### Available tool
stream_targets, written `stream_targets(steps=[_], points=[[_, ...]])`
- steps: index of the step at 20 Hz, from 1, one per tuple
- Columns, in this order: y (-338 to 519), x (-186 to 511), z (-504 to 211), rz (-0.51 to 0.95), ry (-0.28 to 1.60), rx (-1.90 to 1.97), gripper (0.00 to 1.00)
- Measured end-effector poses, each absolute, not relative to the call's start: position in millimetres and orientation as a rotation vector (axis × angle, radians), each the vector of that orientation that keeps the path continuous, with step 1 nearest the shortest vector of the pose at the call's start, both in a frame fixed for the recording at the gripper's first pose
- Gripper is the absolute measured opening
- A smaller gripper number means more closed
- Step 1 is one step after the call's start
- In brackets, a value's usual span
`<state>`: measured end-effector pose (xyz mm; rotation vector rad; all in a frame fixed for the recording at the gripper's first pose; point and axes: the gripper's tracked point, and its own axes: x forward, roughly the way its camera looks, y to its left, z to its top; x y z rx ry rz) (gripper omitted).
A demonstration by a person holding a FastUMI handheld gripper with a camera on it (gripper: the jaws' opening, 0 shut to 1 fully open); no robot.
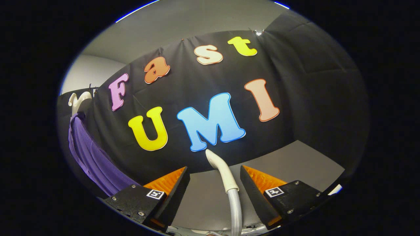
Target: Iron the clothes twice with a garment steamer, once on the left side and once on the right side.
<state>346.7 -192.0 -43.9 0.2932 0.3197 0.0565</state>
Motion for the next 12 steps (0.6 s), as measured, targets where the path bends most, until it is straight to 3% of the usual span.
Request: stream_targets(steps=[12], points=[[-201.1,424.8,-144.8,0.181,0.631,0.583,0.95]])
